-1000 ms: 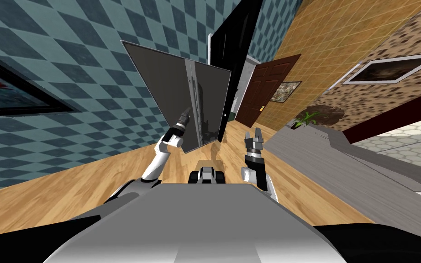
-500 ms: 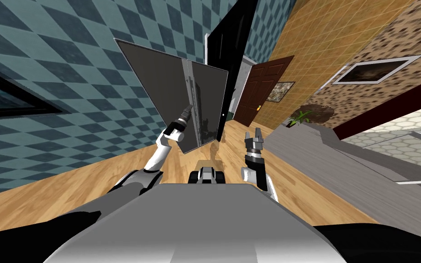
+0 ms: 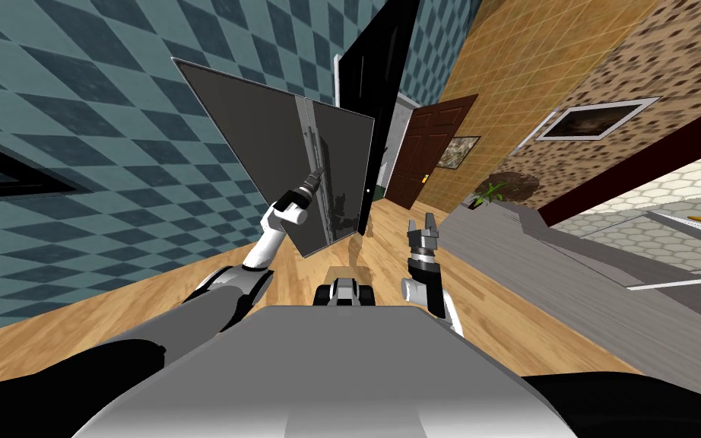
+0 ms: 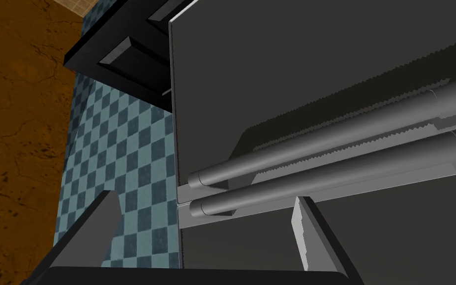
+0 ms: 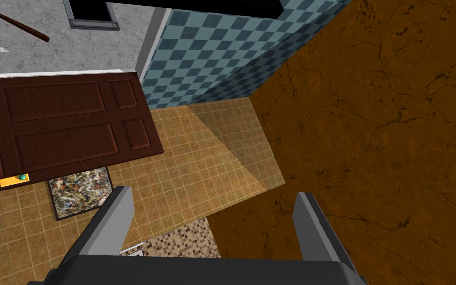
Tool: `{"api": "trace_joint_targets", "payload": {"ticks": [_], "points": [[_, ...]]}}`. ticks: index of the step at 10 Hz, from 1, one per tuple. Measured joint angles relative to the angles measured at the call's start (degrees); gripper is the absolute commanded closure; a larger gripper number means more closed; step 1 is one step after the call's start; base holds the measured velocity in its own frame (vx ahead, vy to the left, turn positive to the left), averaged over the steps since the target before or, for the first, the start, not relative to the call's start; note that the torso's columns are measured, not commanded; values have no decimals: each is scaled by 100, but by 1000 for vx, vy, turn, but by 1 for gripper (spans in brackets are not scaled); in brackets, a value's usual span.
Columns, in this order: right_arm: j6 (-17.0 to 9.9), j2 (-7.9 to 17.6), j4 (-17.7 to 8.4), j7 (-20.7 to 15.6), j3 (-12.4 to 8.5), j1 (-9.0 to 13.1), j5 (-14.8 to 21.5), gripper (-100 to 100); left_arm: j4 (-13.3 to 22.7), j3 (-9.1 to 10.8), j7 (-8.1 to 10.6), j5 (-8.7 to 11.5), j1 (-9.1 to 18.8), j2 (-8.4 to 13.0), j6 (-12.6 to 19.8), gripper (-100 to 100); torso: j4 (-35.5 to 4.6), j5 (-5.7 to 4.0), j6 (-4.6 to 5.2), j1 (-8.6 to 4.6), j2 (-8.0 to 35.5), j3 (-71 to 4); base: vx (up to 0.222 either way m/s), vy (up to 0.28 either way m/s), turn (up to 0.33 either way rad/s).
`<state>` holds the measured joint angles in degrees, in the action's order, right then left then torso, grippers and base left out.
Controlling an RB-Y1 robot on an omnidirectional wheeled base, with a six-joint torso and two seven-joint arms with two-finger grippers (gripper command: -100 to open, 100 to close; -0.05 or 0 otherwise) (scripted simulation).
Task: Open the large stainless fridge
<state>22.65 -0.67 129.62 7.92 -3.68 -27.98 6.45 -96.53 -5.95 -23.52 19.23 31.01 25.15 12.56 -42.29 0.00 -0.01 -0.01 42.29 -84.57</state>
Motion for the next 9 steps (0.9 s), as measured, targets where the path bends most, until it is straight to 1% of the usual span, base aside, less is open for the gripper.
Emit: {"api": "trace_joint_targets", "payload": {"ticks": [1, 2, 3, 4, 5, 9], "points": [[0, 0, 0, 0, 0, 0, 0, 0, 124, -17, -49, 59, 175, 107, 171, -100, 1, 1, 1, 1, -1, -1, 2, 0, -45], [0, 0, 0, 0, 0, 0, 0, 0, 278, -42, -83, 97, 364, 164, 241, -100, 1, 1, -1, 2, -1, -1, 6, -3, -93], [0, 0, 0, 0, 0, 0, 0, 0, 411, -55, -141, 97, 544, 193, 397, -100, 1, 0, 2, 0, -2, -1, 6, -2, -51], [0, 0, 0, 0, 0, 0, 0, 0, 519, -74, -173, 147, 708, 277, 486, -100, 0, 1, -2, 2, 0, 0, 4, -1, 14], [0, 0, 0, 0, 0, 0, 0, 0, 600, -92, -178, 190, 818, 331, 479, -100, 0, 2, -1, 3, 1, 1, 8, -4, -70], [0, 0, 0, 0, 0, 0, 0, 0, 1112, -172, -319, 289, 1435, 567, 892, -100, 1, 0, 0, 1, -1, -1, 12, -4, -63]]}}
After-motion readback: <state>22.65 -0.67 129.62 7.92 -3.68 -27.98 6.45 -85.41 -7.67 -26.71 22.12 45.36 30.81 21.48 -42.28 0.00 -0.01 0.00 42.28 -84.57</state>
